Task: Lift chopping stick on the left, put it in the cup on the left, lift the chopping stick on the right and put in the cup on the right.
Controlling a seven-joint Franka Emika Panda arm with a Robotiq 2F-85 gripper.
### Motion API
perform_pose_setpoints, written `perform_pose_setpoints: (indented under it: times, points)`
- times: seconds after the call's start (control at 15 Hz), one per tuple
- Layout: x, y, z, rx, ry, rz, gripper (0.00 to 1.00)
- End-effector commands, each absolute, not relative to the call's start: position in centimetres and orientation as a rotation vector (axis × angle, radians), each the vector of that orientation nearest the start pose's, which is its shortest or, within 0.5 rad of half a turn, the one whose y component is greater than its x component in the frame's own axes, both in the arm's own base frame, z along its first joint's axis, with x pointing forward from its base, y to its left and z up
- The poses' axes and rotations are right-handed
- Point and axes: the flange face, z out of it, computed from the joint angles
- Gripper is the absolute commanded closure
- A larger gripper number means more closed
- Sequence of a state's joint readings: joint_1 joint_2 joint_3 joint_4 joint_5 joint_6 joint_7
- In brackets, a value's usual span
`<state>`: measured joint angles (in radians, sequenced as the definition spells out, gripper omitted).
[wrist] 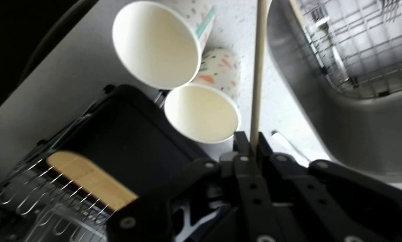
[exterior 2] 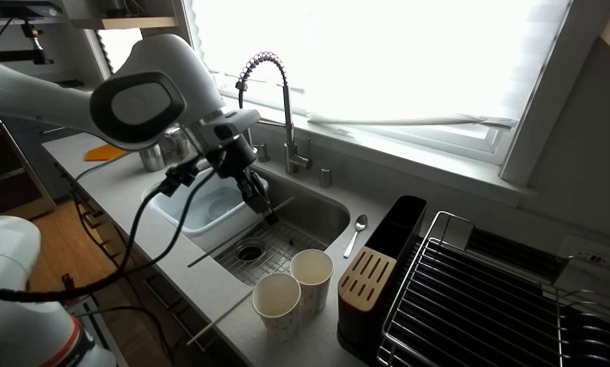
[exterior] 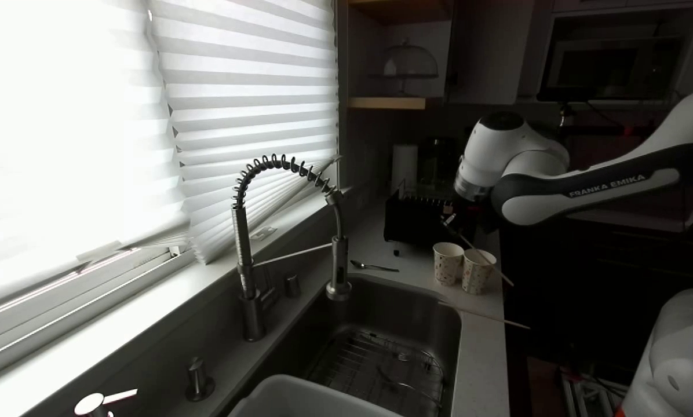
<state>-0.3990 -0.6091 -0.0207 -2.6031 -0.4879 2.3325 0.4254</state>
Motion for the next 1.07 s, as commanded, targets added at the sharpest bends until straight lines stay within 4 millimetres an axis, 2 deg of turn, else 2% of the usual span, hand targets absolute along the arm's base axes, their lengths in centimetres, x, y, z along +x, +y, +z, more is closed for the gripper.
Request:
perform_pose_setpoints:
  times: [0.0, 0.07, 0.13, 0.2, 0.4, 0.47, 0.73, 0.87, 1.0]
  points:
    - [33.2, -16.7, 53.0, -3.379, 1.174, -0.824, 0.98]
    - [33.2, -16.8, 53.5, -3.367, 1.184, -0.841, 0.98]
    - [33.8, -16.8, 52.8, -3.362, 1.108, -0.791, 0.98]
    - [33.6, -16.7, 53.3, -3.359, 1.117, -0.817, 0.94]
    - [33.6, -16.7, 53.2, -3.361, 1.113, -0.813, 0.94]
    - [33.7, -16.7, 53.1, -3.362, 1.112, -0.807, 0.98]
    - [32.9, -19.0, 55.4, -3.406, 1.317, -1.149, 0.98]
    - [32.7, -20.0, 55.8, -3.377, 1.411, -1.311, 0.98]
    - [32.4, -20.9, 55.7, -3.285, 1.599, -1.421, 0.98]
